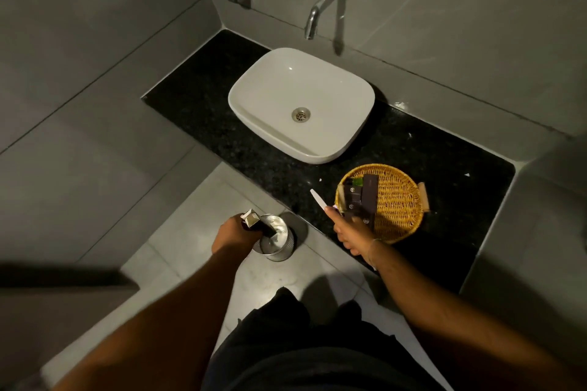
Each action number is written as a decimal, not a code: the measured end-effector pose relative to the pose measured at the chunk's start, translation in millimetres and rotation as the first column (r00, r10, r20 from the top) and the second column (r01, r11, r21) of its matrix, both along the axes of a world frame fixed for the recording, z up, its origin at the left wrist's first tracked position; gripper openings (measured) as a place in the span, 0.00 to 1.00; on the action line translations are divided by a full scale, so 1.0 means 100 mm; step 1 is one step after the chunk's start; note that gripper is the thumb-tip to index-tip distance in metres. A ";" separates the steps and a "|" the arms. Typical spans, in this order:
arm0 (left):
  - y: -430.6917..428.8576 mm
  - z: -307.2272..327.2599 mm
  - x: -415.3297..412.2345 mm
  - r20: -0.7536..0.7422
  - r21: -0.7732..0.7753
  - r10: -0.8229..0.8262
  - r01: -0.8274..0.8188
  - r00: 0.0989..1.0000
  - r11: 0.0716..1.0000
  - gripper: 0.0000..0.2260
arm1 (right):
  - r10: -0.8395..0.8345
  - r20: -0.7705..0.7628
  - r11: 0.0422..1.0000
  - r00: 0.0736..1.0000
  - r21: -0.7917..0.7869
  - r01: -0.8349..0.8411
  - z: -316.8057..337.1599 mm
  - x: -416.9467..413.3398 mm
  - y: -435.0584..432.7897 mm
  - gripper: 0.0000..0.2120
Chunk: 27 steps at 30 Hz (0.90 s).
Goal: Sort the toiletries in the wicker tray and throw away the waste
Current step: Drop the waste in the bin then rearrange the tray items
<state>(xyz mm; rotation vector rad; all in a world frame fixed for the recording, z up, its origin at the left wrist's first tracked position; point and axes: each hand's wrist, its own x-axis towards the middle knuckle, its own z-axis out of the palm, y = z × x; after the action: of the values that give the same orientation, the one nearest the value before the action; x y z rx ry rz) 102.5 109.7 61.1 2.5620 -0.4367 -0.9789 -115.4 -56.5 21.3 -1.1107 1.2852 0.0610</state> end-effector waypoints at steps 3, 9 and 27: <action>0.11 -0.09 0.09 -0.015 -0.002 0.068 -0.068 0.998 0.998 0.09 | 0.077 -0.001 0.997 0.997 0.003 -0.077 -0.09 0.11 0.06 0.27; 0.17 -0.56 0.43 -0.072 -0.025 0.139 -0.141 0.988 0.990 0.10 | 0.157 -0.071 0.979 0.985 -0.118 -0.165 -0.32 0.40 0.08 0.24; -0.24 -1.91 1.34 -0.196 0.070 0.210 -0.200 0.958 0.977 0.21 | 0.114 -0.214 0.971 0.970 -0.180 -0.154 -1.09 1.48 0.17 0.24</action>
<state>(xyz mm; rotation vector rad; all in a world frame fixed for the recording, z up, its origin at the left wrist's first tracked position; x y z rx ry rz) 236.1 85.2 -130.2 2.4560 -0.0889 -1.1691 32.3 -39.7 -87.6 -1.3893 1.4179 0.1556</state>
